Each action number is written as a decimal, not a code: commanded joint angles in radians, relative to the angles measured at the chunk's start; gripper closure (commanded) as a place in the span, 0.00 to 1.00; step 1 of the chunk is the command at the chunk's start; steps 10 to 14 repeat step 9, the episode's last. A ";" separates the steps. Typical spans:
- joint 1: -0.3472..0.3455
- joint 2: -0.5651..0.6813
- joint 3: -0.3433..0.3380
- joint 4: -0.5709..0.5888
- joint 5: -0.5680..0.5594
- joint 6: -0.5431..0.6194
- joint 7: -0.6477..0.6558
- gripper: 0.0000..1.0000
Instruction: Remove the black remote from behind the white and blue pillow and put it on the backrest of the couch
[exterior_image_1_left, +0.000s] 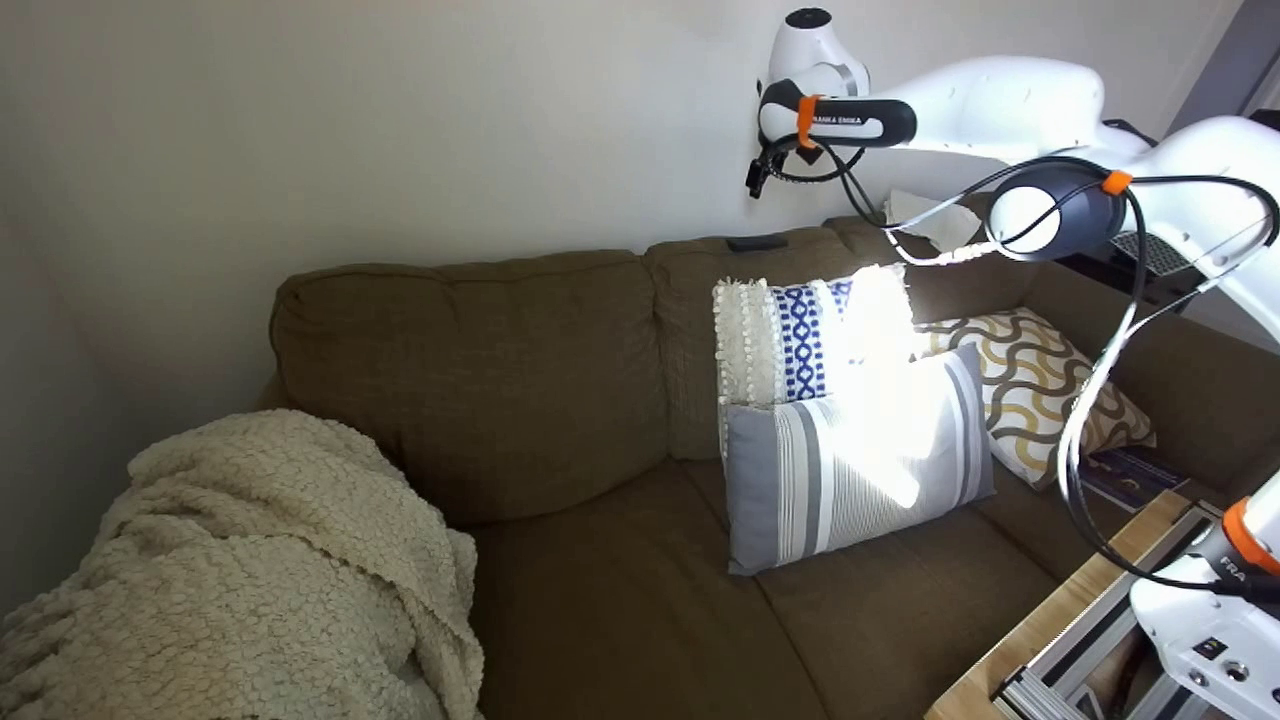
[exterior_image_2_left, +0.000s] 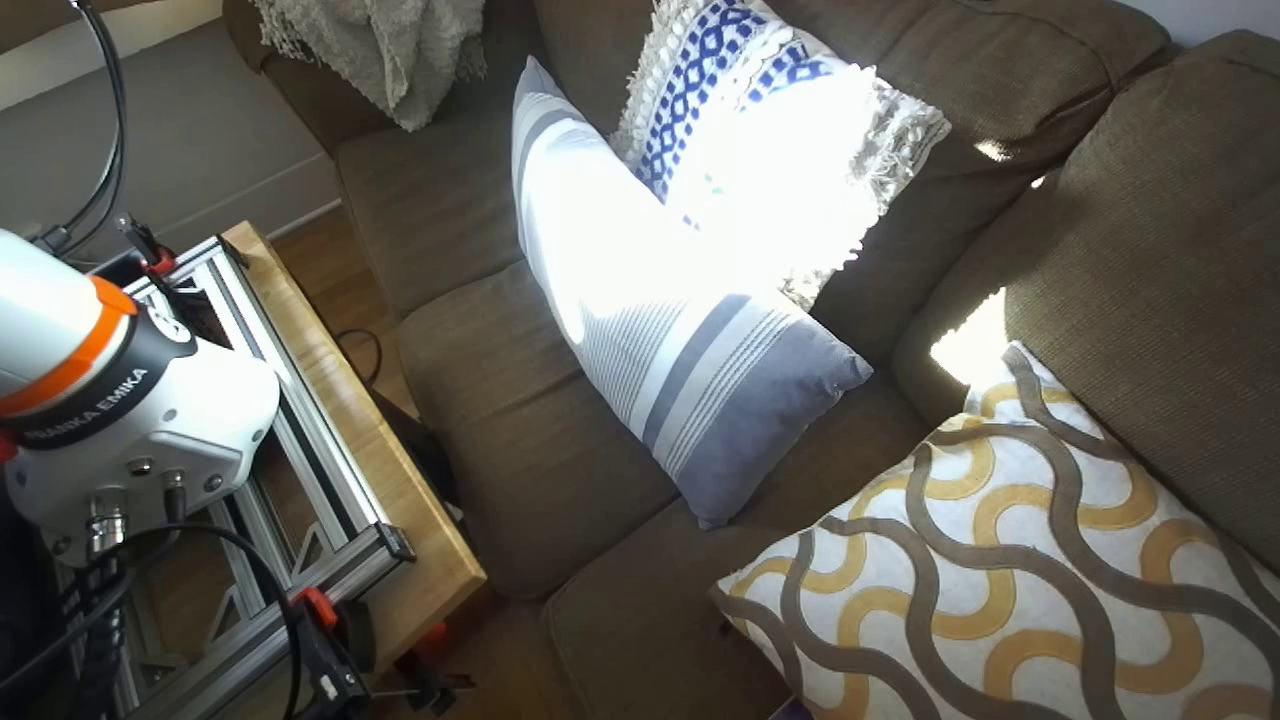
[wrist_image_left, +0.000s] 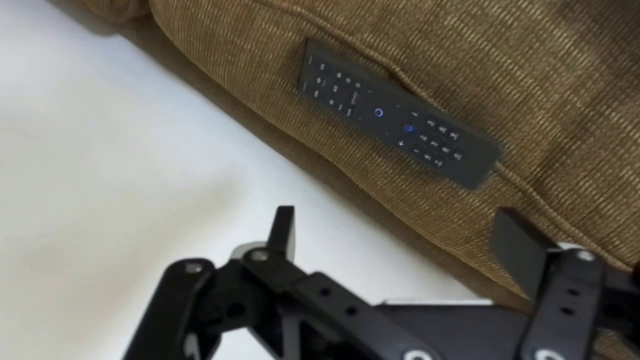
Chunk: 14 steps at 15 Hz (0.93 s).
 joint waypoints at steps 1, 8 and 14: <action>-0.003 -0.024 0.019 -0.008 0.053 -0.074 0.143 0.00; 0.000 -0.017 0.023 0.000 0.076 -0.067 0.237 0.00; 0.001 -0.017 0.023 0.000 0.076 -0.067 0.237 0.00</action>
